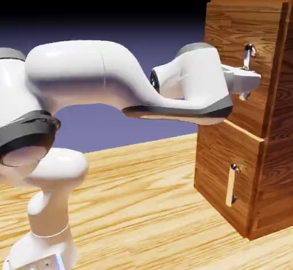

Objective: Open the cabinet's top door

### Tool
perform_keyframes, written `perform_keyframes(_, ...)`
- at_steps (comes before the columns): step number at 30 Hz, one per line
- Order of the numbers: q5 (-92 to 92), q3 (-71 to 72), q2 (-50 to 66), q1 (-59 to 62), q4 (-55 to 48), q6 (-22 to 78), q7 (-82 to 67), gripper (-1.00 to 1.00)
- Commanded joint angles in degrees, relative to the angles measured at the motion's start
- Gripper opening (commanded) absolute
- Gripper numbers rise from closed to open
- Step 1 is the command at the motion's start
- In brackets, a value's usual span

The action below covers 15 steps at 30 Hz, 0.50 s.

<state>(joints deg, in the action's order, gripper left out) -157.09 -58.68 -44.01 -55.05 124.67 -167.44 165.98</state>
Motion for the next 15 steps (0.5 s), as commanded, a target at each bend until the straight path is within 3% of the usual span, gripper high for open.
perform_keyframes(1,1.09,1.67,0.32,2.08,1.34,1.02,0.01,-1.0)
perform_keyframes(15,17.9,28.29,1.87,31.15,15.81,10.72,0.02,-1.0)
